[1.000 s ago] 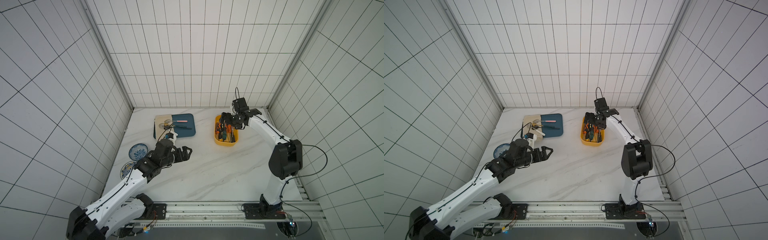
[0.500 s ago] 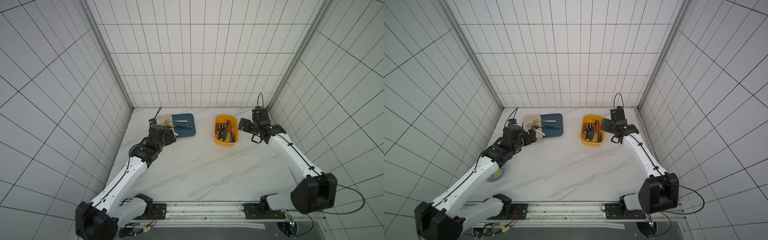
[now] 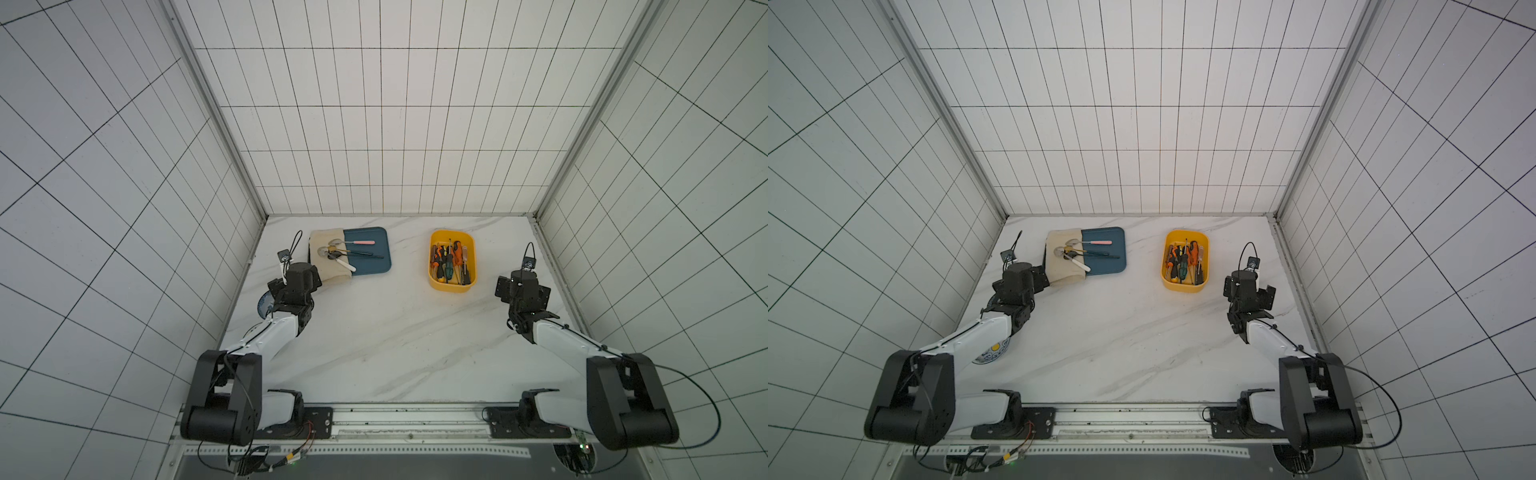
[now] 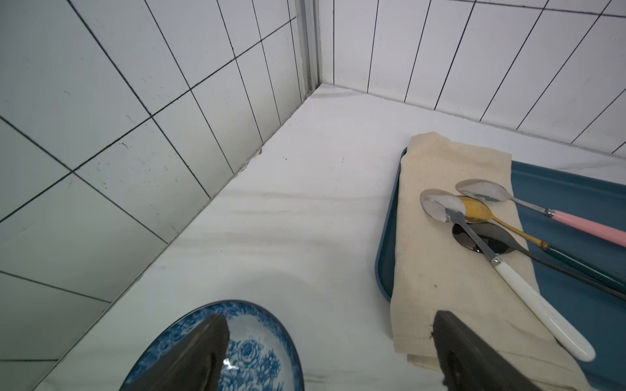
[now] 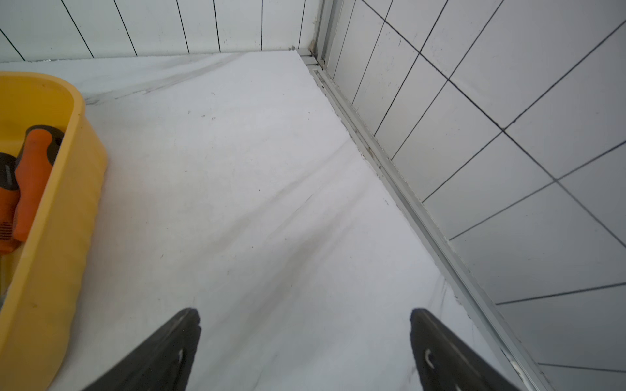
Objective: Put the screwdriver on the desktop into the storage box
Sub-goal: Reset both arms
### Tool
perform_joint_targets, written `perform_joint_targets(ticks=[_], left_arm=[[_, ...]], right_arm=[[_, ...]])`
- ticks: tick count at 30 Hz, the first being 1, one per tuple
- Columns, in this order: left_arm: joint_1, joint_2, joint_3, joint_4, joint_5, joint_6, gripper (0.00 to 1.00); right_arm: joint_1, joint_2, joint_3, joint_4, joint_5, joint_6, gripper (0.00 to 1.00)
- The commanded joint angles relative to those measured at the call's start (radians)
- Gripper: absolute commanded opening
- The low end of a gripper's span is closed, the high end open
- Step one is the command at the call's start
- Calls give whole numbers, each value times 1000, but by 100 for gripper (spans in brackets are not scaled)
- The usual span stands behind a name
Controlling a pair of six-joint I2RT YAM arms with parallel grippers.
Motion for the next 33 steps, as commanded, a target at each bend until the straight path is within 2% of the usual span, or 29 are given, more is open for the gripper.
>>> perform_joint_targets(ticks=[1, 3, 5, 7, 10, 12, 14, 15, 17, 18, 19, 21, 23, 25, 28, 33], left_arm=[[5, 51, -55, 294, 49, 105, 98], [5, 78, -103, 414, 60, 137, 98], [5, 105, -157, 556, 80, 165, 98], [5, 148, -171, 611, 88, 168, 98], [21, 174, -154, 610, 123, 166, 98], [50, 210, -147, 600, 153, 132, 98], [52, 267, -182, 776, 145, 154, 98], [49, 258, -175, 752, 136, 152, 98], [48, 222, -149, 644, 130, 132, 98], [49, 209, -141, 596, 136, 122, 98], [50, 217, -145, 614, 133, 127, 98], [49, 223, -150, 640, 133, 132, 98], [51, 217, -141, 609, 136, 126, 98], [52, 222, -139, 609, 139, 127, 98], [84, 224, -119, 569, 209, 114, 98], [85, 215, -124, 569, 212, 114, 98]], right_arm=[[-8, 63, -60, 304, -29, -92, 99], [-11, 71, -41, 279, -78, -133, 99], [-17, 90, -61, 359, -115, -187, 99], [-31, 114, -96, 453, -136, -196, 99], [-55, 175, -153, 642, -102, -169, 99], [-82, 149, -146, 567, -165, -139, 99], [-137, 208, -137, 589, -220, -91, 99], [-145, 259, -119, 649, -165, -85, 99], [-159, 195, -79, 447, -185, -37, 99], [-165, 226, -83, 514, -187, -48, 99], [-166, 247, -93, 576, -185, -56, 99], [-167, 208, -71, 454, -202, -40, 99], [-169, 233, -91, 543, -203, -54, 99], [-171, 213, -73, 472, -212, -44, 99], [-171, 221, -79, 496, -210, -47, 99], [-171, 220, -79, 492, -211, -45, 99]])
